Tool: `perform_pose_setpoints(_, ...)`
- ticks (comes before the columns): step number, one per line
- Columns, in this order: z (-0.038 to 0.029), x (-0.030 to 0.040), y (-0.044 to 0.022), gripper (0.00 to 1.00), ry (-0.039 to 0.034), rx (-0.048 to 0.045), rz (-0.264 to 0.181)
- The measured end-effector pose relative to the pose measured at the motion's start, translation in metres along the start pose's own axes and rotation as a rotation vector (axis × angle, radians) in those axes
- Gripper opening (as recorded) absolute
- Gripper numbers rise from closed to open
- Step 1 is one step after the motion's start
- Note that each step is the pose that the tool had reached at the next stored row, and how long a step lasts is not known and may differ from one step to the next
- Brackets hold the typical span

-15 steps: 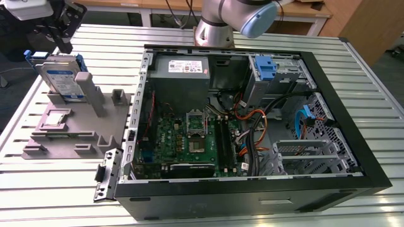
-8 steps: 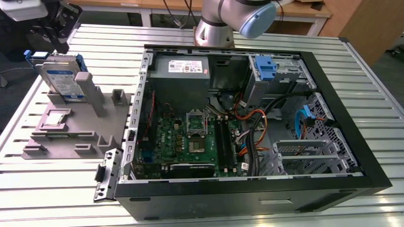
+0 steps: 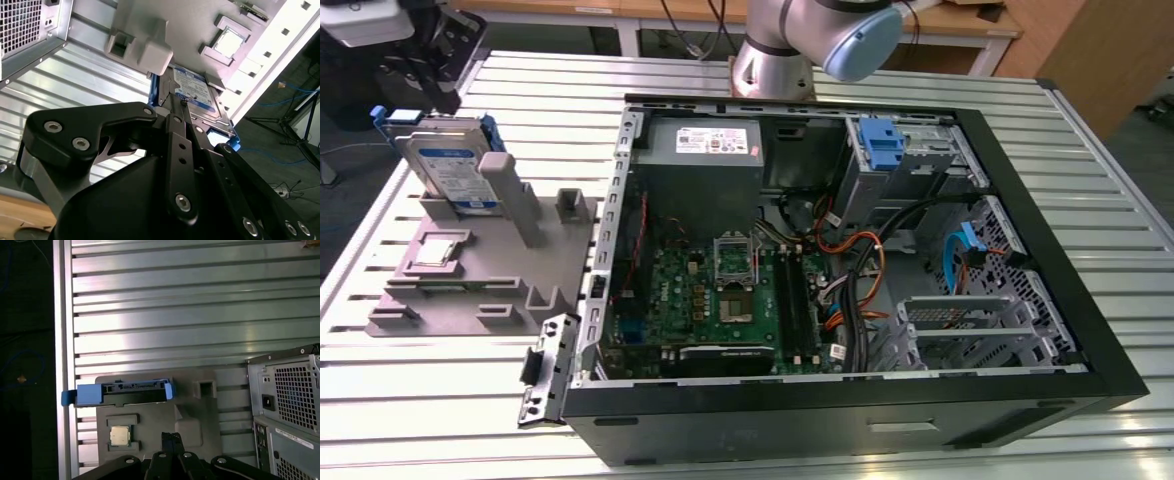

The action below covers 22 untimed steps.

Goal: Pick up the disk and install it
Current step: 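Reach for the disk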

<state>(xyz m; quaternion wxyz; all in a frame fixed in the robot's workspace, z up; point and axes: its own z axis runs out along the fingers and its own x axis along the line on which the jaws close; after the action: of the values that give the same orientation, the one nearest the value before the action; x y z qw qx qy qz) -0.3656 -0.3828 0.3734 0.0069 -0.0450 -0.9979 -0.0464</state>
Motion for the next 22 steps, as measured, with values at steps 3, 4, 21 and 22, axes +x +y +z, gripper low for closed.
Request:
perform_pose_setpoints(3,0.0023,0.0038,0.0020,0.11,-0.0006,0.0040,0.002)
perform_pose_setpoints(4,0.0031,0.0049,0.0026,0.11,-0.0007,0.0053,0.002)
perform_pose_setpoints(21,0.0150,0.0219,0.0128,0.11,-0.0018,0.0128,0.007)
perform_pose_setpoints(22,0.0158,0.0229,0.0133,0.11,-0.0019,0.0127,0.007)
